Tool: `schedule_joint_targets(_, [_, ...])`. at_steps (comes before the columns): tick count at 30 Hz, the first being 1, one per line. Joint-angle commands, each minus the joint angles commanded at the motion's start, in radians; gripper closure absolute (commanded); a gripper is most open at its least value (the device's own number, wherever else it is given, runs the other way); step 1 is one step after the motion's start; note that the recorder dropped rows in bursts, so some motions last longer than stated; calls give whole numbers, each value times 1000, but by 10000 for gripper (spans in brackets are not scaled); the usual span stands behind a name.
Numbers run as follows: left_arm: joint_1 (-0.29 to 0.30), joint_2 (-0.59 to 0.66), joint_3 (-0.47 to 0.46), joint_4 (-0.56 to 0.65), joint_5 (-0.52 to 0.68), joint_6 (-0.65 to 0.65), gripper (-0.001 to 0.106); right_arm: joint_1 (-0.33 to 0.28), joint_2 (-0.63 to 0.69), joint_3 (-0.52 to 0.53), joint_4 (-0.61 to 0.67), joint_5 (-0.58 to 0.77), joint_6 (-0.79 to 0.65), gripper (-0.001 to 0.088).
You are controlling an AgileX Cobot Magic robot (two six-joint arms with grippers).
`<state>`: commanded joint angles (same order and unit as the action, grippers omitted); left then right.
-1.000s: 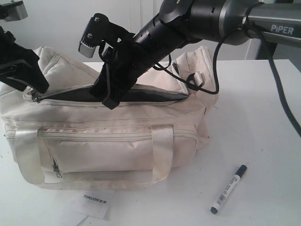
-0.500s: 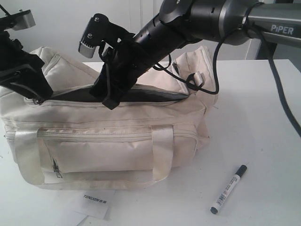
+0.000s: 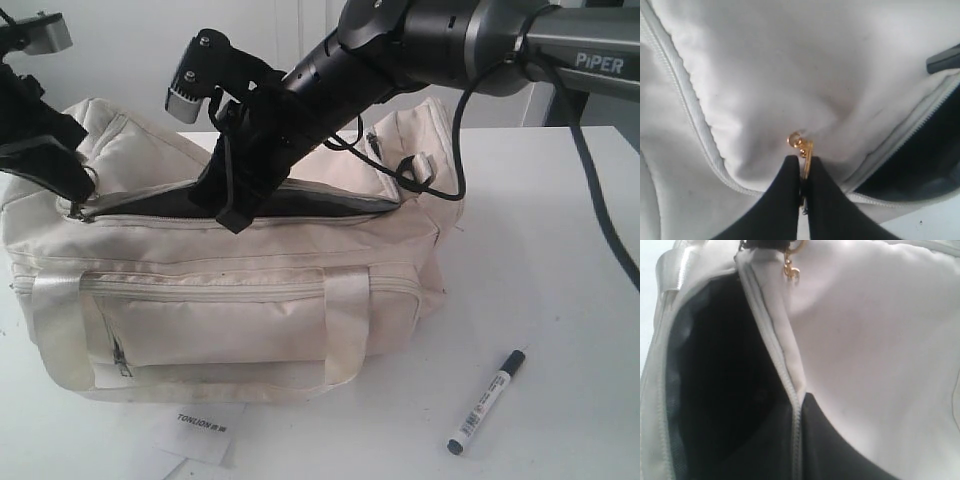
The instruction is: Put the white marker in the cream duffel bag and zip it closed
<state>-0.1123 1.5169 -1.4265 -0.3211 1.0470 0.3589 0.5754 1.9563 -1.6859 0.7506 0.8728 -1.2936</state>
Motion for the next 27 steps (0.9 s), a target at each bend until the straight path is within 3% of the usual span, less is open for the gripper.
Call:
schedule_joint_targets(14, [0, -27, 0, 170, -24, -51, 1053, 0, 0, 0, -45, 4, 0, 868])
schedule_joint_targets(27, [0, -27, 0, 196, -61, -56, 1053, -38, -28, 0, -113, 8, 38, 868])
